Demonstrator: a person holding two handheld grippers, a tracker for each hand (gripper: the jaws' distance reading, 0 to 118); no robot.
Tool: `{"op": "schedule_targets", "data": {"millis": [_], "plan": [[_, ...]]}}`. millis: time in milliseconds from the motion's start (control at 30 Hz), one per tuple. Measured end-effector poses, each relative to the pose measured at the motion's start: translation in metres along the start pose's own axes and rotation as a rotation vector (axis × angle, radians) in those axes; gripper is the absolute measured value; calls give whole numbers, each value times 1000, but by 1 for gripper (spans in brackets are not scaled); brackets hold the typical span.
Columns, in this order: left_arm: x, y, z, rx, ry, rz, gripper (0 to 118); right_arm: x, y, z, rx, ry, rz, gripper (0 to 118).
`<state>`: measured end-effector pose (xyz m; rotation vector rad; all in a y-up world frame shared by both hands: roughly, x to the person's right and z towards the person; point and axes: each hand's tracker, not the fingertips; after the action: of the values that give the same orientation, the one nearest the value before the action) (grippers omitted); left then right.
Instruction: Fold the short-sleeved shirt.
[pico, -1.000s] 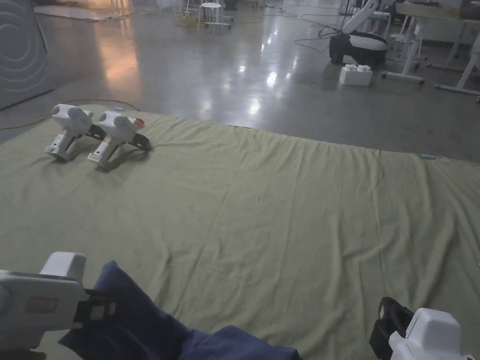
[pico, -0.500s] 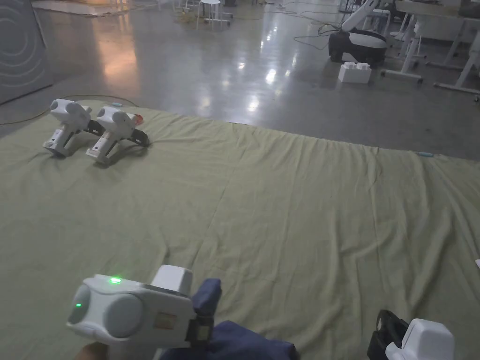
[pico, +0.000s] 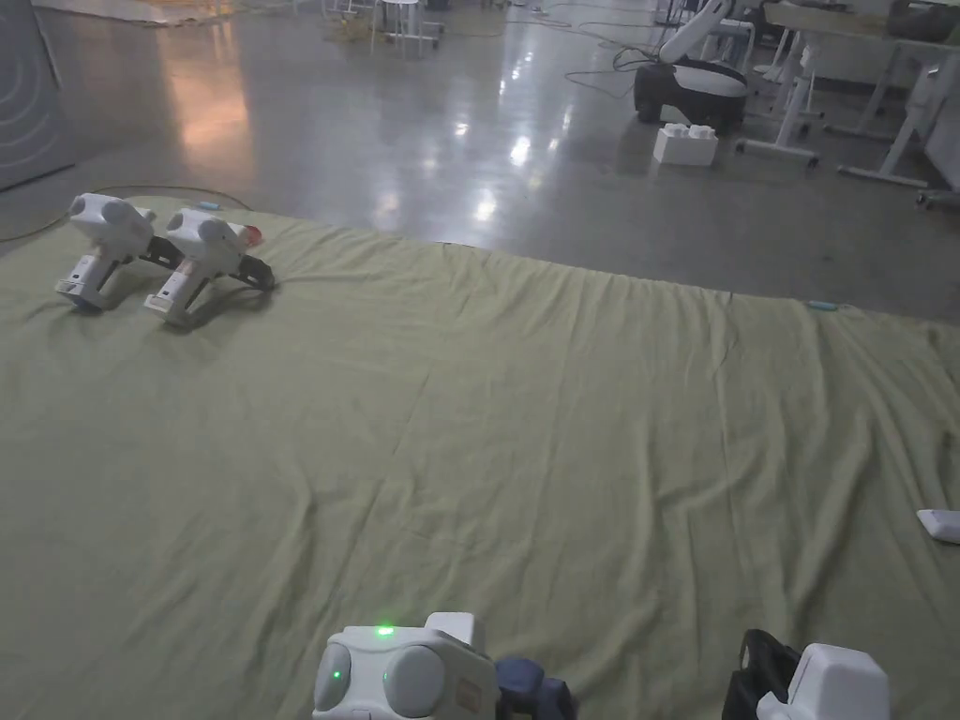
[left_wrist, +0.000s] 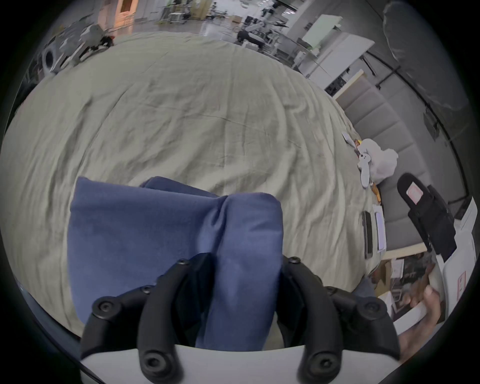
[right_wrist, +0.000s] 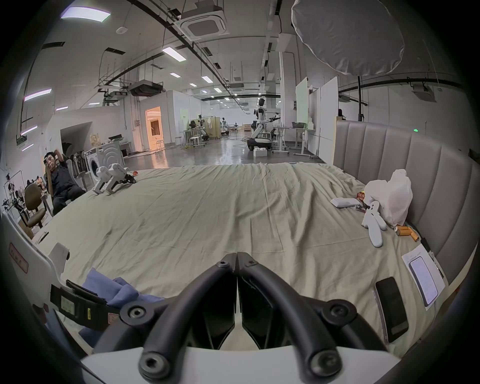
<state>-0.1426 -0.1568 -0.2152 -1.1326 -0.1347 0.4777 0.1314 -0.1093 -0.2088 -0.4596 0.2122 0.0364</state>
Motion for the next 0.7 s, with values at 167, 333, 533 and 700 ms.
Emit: {"op": "schedule_targets", "data": {"millis": [167, 333, 533, 700], "plan": [[-3, 1, 32, 38, -59, -43, 72, 1, 1, 4, 0, -2, 5, 0], [-22, 9, 71, 155, -167, -29, 47, 2, 2, 5, 2, -1, 0, 0], [-35, 1, 41, 43, -118, -52, 2, -1, 0, 5, 1, 0, 2, 0], [-26, -19, 6, -75, -258, -36, 2, -1, -2, 5, -5, 0, 5, 0]]}}
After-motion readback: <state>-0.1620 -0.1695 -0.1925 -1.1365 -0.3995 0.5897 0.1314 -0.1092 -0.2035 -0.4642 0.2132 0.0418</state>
